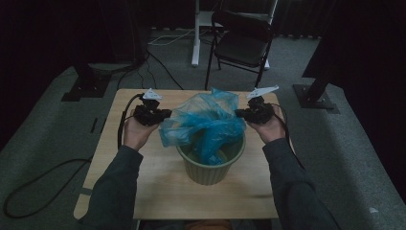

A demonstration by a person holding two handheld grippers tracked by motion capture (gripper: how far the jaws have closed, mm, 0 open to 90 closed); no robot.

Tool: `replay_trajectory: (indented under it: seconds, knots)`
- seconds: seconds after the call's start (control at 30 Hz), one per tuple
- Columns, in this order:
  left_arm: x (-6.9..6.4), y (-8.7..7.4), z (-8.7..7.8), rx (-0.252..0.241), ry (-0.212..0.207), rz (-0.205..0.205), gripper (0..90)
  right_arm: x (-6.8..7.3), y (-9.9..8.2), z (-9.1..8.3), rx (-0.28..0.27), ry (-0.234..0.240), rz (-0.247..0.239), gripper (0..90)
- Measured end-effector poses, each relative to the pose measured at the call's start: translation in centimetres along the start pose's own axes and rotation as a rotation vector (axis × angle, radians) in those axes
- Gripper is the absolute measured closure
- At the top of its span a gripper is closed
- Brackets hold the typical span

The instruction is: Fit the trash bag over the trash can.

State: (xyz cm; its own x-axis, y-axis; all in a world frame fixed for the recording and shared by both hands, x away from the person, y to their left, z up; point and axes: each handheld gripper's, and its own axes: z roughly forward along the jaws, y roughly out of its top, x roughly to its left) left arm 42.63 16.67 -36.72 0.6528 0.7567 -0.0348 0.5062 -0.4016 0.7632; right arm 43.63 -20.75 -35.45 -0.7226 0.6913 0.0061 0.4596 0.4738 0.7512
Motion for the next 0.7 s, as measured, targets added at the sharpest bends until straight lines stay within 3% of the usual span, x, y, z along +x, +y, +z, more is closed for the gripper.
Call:
replay_trajectory:
  seconds: [0.27, 0.7]
  knots:
    - [0.6, -1.2, 0.4, 0.026, -0.001, -0.013, 87.7, -0.3, -1.4, -0.1, 0.034, -0.003, 0.004, 90.0]
    - [1.1, -3.4, -1.1, 0.021, 0.000, -0.044, 87.8, -0.2, -3.7, -2.9, 0.019, -0.006, 0.007, 90.0]
